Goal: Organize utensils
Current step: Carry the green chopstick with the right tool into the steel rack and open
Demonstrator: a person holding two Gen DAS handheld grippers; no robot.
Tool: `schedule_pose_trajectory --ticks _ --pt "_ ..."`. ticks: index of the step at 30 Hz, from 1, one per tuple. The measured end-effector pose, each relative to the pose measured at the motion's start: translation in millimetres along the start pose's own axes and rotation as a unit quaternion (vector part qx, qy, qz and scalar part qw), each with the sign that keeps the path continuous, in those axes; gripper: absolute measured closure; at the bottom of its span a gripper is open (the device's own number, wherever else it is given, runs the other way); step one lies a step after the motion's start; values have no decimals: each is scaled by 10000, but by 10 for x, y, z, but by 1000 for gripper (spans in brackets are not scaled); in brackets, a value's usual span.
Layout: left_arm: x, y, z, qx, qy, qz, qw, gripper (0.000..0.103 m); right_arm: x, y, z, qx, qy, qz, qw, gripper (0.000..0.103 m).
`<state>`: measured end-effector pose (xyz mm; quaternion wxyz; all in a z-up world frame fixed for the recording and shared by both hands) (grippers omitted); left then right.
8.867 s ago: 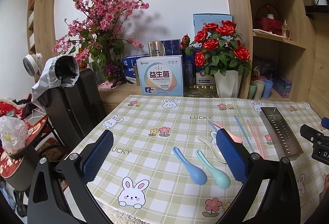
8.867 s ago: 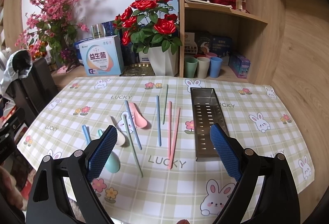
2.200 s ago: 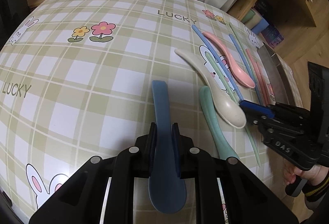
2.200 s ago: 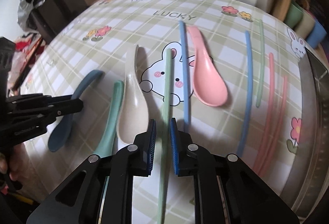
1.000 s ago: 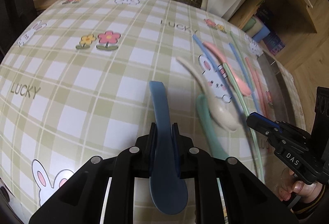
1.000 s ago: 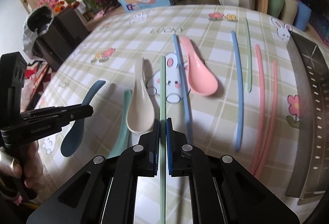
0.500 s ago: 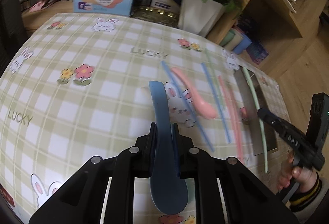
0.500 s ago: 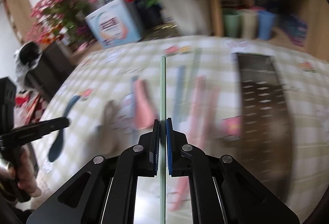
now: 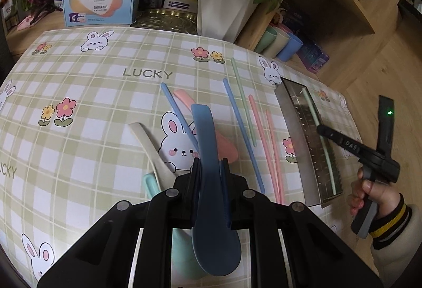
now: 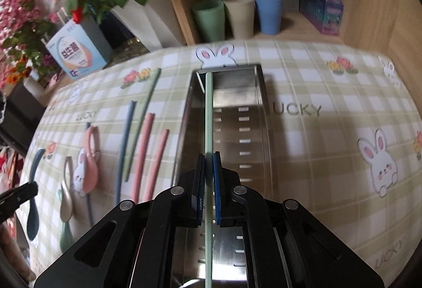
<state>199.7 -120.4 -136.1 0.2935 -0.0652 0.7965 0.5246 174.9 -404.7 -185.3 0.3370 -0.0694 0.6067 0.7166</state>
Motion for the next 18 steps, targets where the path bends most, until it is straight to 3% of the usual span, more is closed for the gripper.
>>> schedule_pose_trajectory --ticks 8,18 --pt "4 -65 149 -55 155 88 9998 89 140 -166 -101 30 -382 208 9990 97" --pt "42 -133 179 -41 208 180 9996 89 143 -220 -113 152 -438 335 9984 97"
Point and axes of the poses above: each gripper's, at about its wrist camera, not at the fingertips, and y roughly against the way its jaws point, z to its left, x to its underside, the point moved 3 cm from there along -y, roughly the way its jaws point, and after that the axes turned 2 degrees about -y, right-handed, at the moved point
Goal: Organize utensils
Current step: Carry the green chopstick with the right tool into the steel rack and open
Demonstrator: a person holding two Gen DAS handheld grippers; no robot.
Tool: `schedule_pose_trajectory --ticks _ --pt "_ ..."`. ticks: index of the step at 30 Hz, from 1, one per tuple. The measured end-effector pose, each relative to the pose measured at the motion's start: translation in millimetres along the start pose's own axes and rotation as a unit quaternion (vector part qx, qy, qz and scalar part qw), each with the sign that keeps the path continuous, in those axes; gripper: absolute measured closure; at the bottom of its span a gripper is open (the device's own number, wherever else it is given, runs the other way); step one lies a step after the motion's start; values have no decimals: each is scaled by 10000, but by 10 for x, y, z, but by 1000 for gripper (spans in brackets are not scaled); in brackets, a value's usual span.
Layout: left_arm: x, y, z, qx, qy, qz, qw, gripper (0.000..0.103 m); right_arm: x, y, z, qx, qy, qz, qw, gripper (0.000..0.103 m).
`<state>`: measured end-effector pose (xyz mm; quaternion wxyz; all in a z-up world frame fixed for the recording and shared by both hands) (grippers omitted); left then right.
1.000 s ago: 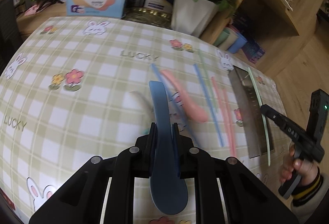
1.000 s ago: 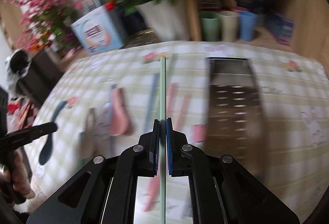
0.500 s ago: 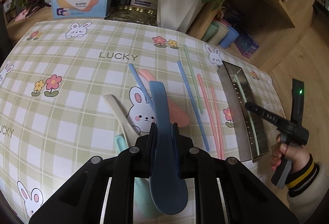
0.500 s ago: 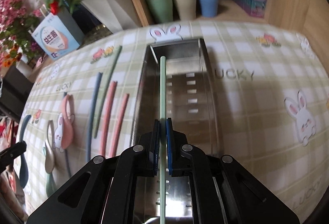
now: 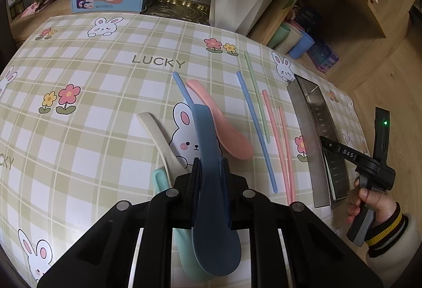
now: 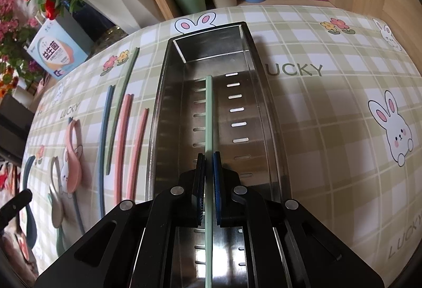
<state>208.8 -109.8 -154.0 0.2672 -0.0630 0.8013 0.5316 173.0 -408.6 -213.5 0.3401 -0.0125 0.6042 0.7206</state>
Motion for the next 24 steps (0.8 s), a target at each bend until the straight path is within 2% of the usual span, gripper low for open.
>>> schedule_pose_trajectory --ticks 11,24 --pt "-20 10 -84 30 12 -8 10000 89 -21 254 46 131 250 -165 9995 95" --pt "-106 -130 -586 235 -243 111 9994 89 5 654 -217 345 507 -347 9975 95"
Point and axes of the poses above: each gripper's, at about its wrist camera, not at the fingertips, and y roughly against the way its jaws point, z to its left, x to its underside, the point moved 3 cm from there along -y, roughly the way its jaws point, and after that the axes turned 2 degrees about -y, right-handed, at the moved point
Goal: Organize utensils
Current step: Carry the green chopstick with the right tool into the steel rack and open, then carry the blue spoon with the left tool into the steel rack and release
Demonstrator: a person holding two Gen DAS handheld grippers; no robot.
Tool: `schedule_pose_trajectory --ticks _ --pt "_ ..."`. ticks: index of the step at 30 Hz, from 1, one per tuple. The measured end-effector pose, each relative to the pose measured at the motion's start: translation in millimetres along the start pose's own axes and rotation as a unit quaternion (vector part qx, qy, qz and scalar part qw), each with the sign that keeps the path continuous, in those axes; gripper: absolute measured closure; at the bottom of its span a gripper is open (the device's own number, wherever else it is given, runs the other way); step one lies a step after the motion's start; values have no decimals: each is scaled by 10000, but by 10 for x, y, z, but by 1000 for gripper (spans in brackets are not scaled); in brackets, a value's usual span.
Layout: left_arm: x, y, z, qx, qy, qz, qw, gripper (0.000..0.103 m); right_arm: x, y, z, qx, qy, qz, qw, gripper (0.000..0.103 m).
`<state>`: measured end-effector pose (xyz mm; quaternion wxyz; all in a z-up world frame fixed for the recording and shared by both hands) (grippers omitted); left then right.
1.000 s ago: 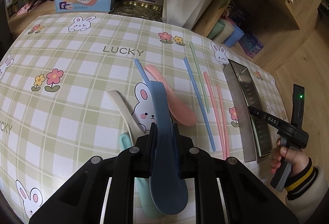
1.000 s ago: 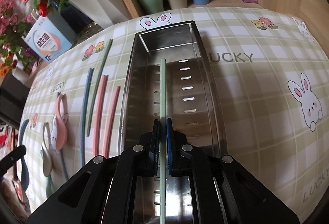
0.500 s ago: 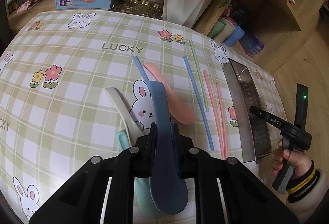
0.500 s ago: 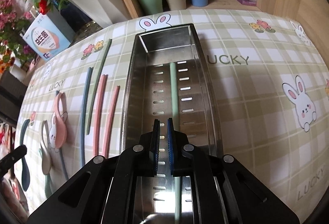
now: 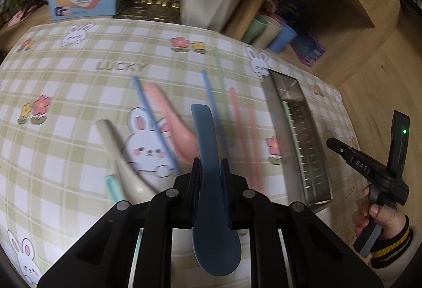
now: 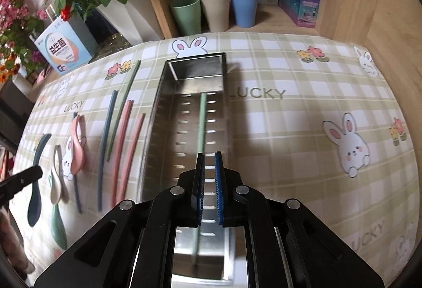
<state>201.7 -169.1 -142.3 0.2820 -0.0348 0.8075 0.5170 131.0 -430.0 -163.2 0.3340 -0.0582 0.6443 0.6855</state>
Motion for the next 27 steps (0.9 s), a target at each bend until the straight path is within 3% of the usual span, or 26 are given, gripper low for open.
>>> schedule_pose_trajectory --ticks 6,8,9,12,18,22,27 --pt "-113 -147 -439 268 -161 81 9995 89 30 83 -203 111 -53 -46 9999 92" --pt "-138 -201 -558 359 -172 115 9991 89 40 96 -271 145 -96 -60 9998 79" --pt "-154 -243 -643 417 -188 135 9989 89 42 104 -298 150 -114 -75 9998 65" --pt "-183 -355 -891 539 -268 179 9980 89 55 121 -372 187 -159 -91 9997 60" --pt "-220 -614 -1261 750 -277 332 9962 89 80 131 -516 185 -311 -75 9993 39" --pt "-237 -755 -1443 840 -328 356 9953 89 102 121 -596 186 -360 -51 9992 32" --pt "-187 -989 -1603 783 -466 477 9947 89 133 101 -677 178 -455 -10 9988 32"
Point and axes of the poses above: each gripper's, at about its wrist camera, not at the fingertips, and y roughly against the way its jaws point, z to its left, x to its underside, the point moved 3 cm from there along -y, roughly the way its jaws point, and after that the axes turned 2 degrees about -y, right-handed, at the moved point
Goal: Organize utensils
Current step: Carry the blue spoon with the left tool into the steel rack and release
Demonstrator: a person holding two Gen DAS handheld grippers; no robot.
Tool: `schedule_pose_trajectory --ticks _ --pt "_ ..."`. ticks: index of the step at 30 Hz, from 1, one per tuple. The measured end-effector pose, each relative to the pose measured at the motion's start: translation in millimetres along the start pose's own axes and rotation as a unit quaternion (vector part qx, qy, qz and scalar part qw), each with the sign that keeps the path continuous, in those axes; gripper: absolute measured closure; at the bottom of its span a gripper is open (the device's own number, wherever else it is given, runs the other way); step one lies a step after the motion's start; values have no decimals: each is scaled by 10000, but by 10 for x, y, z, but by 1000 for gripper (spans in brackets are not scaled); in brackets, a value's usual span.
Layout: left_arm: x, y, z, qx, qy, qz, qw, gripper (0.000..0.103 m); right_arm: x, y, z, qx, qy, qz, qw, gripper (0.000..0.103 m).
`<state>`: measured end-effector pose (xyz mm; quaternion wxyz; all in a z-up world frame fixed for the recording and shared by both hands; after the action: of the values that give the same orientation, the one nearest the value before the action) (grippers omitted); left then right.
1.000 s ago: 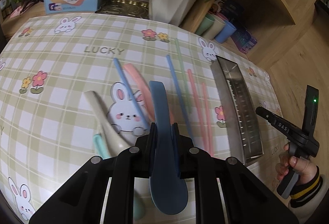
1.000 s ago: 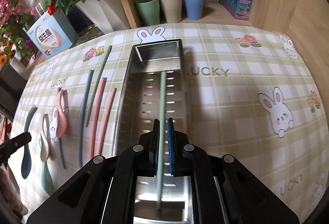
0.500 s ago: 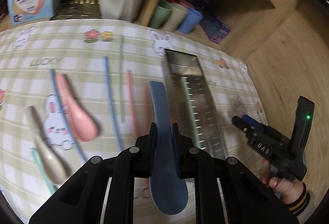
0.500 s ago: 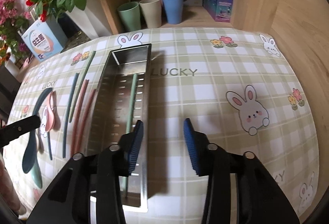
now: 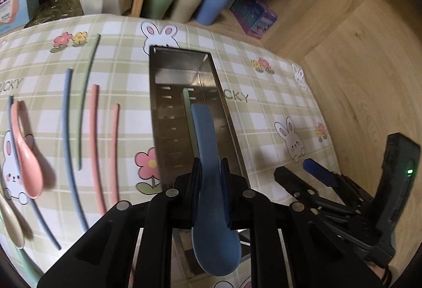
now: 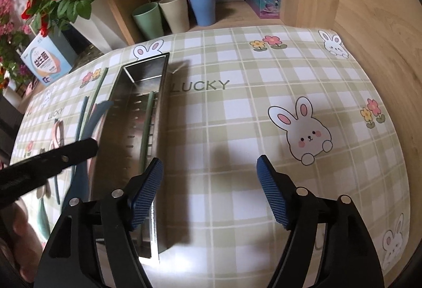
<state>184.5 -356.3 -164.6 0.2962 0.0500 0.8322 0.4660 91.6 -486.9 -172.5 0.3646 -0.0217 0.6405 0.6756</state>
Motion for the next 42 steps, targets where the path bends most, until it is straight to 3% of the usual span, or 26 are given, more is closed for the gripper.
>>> schedule_pose_trajectory --ticks 8,12,24,33,42 --pt "48 -213 -69 -243 -299 151 9991 89 29 -29 -50 -101 -84 54 9999 30" --pt "65 -257 -32 -279 -275 218 9990 89 40 -20 -62 -107 -122 42 9999 19" --pt "111 -287 -4 -443 -388 308 9978 88 54 -6 -185 130 -302 51 9994 18" --pt "106 -104 -17 -421 -546 126 9975 88 78 36 -223 235 -366 60 9990 18" --pt "49 264 201 -632 -664 -196 9956 88 67 114 -189 351 -350 27 9988 18"
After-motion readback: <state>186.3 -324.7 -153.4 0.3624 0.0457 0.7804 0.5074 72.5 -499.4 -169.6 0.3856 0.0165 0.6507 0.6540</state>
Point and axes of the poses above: each gripper's, at about its wrist camera, not at the fingertips, and y roughly against the way its jaws point, z to its left, x to its underside, the point moved 3 cm from there along -y, roughly the way its jaws point, and after that the axes turned 2 degrees about -y, right-handed, at the moved point
